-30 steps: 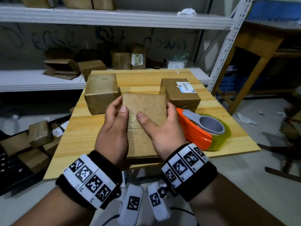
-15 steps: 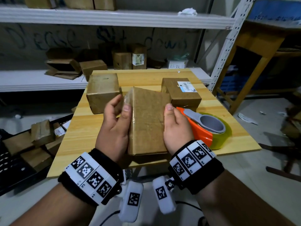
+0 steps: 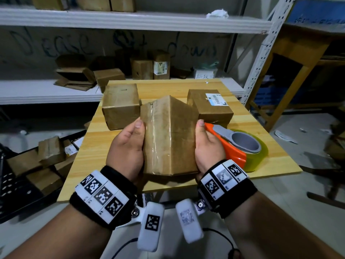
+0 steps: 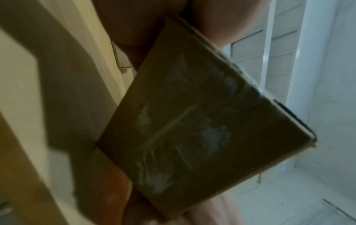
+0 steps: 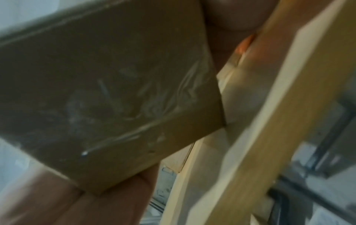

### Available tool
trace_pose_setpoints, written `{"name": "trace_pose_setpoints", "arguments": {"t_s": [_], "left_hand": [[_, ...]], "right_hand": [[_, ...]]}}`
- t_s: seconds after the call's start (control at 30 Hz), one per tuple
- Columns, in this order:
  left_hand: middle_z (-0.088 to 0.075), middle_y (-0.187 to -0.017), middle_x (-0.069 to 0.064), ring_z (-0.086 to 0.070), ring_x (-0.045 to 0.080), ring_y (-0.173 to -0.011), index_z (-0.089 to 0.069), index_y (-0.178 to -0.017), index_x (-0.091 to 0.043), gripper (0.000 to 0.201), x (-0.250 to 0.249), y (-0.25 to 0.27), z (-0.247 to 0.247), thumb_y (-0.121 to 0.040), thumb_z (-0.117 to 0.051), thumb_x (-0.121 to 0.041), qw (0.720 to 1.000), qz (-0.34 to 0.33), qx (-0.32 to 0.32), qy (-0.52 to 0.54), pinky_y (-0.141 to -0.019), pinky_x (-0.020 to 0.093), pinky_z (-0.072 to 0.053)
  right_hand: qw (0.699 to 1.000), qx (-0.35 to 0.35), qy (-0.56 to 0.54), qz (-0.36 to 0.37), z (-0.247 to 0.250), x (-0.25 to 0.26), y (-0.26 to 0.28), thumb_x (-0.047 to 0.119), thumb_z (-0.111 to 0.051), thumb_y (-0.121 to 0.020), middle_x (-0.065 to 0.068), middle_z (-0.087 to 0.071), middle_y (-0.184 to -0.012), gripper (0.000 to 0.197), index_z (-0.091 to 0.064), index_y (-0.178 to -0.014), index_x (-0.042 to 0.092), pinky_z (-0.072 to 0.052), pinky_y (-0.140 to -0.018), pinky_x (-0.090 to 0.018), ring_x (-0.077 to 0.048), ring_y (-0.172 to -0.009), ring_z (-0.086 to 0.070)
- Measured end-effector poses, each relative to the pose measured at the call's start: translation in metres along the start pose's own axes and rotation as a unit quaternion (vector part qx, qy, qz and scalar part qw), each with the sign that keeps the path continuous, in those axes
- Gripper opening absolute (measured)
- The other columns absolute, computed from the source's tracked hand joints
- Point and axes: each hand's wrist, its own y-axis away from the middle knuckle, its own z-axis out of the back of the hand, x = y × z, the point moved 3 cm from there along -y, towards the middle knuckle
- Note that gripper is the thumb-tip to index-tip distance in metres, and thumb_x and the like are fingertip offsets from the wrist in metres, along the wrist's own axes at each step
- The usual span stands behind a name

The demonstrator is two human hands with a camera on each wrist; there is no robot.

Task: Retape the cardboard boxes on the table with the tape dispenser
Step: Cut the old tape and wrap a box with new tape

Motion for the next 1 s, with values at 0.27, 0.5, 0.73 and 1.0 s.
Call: {"name": "trace_pose_setpoints", "arguments": {"t_s": [0.27,0.5,0.73,1.0], "left_hand": [[-0.070,-0.134,0.011,-0.067,0.037,-0.123,-0.057,-0.144,-0.033,0.051,0.008,0.001,-0.007,-0.102,-0.049,-0.061,0.988,0.088,0.059,0.113,-0.109,0.067,-0.044],[-0.065,-0.143,-0.002,-0.061,0.020,-0.133,-0.048,-0.151,-0.040,0.068,-0.010,-0.003,-0.008,-0.099,-0.021,-0.076,0.997,-0.018,0.074,-0.012,-0.113,0.055,-0.043],[-0.048,-0.158,0.001,-0.049,0.021,-0.144,-0.028,-0.161,-0.040,0.090,-0.003,-0.008,0.000,-0.086,-0.032,-0.089,0.984,-0.084,0.108,-0.115,-0.117,0.055,-0.040],[-0.054,-0.131,-0.023,-0.058,-0.022,-0.109,-0.033,-0.160,-0.020,0.057,-0.001,-0.002,0.000,-0.105,-0.045,-0.031,0.992,-0.105,0.029,-0.070,-0.085,0.004,-0.047]], "right_hand": [[0.999,0.020,0.020,0.031,-0.008,0.004,-0.001,0.041,-0.049,-0.108,0.007,-0.073,-0.105,0.028,-0.062,-0.126,0.025,-0.057,-0.096,-0.046,-0.016,-0.100,-0.070],[0.962,0.181,-0.184,-0.084,-0.020,0.016,0.035,0.093,-0.064,-0.055,0.003,-0.074,-0.129,0.107,-0.059,-0.144,0.033,-0.055,-0.105,-0.049,-0.021,-0.116,-0.072],[0.975,0.176,-0.139,-0.005,-0.020,0.007,0.028,0.089,-0.063,-0.066,-0.007,-0.081,-0.105,0.086,-0.075,-0.113,0.017,-0.058,-0.098,-0.055,-0.028,-0.101,-0.078],[0.992,0.116,-0.049,0.028,-0.014,0.001,0.020,0.109,-0.042,-0.049,-0.021,-0.076,-0.102,0.106,-0.072,-0.100,0.022,-0.057,-0.098,-0.057,-0.038,-0.097,-0.075]]}}
